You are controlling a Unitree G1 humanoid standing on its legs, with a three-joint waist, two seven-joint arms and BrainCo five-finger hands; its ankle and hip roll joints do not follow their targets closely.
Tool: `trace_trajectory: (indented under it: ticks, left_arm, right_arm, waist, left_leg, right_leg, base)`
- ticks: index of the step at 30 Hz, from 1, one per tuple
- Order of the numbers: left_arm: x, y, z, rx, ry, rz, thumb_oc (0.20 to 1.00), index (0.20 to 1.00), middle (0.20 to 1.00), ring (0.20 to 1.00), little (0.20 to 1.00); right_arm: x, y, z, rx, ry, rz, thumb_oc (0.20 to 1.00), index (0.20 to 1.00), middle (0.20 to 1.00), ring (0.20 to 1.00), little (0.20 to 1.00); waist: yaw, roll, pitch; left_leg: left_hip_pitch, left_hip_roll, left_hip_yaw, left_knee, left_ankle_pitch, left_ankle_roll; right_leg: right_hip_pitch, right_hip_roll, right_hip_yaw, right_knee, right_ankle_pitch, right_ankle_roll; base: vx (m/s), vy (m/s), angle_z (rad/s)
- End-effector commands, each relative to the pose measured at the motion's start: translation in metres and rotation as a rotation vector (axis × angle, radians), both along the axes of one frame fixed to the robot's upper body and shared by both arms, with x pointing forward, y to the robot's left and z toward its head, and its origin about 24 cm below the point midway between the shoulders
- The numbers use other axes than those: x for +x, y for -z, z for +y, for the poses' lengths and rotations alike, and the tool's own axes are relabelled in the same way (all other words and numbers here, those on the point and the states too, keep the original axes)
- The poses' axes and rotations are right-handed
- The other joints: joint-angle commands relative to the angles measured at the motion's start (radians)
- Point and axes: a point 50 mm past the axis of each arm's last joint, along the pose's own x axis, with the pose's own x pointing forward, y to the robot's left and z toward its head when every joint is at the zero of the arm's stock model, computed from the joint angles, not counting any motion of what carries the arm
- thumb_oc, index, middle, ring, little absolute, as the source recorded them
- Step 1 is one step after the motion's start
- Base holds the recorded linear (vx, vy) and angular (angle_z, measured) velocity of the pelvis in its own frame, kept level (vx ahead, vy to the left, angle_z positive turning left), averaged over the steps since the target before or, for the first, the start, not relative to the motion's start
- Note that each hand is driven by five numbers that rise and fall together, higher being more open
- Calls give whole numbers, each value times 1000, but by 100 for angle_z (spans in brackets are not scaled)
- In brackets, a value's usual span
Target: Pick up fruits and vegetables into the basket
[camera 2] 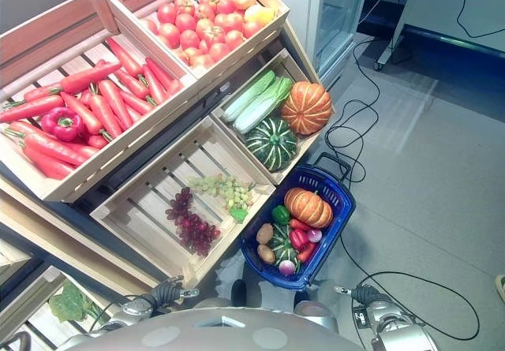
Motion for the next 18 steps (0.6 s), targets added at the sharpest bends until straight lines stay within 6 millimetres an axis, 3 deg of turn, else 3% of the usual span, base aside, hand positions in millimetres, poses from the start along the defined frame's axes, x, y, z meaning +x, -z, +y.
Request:
trace_trajectory:
  ticks: [1, 18]
  left_arm:
    - [12, -2, 2, 32, 12, 1, 1000, 1000, 1000, 1000, 1000]
    - [15, -3, 4, 21, -14, -24, 1000, 1000, 1000, 1000, 1000]
  right_arm:
    - [7, 1, 8, 11, -2, -1, 1000, 1000, 1000, 1000, 1000]
    - [7, 1, 8, 11, 0, -2, 1000, 1000, 1000, 1000, 1000]
  waist:
    - [18, -48, 3]
    - [18, -47, 4]
  left_leg:
    - [32, -14, 19, 2, -107, 1]
    - [32, -14, 21, 2, -106, 2]
  right_leg:
    - [-35, -103, 19, 4, 37, 133]
    - [-35, -103, 21, 4, 38, 132]
  base:
    - [0, 0, 0]
    - [0, 0, 0]
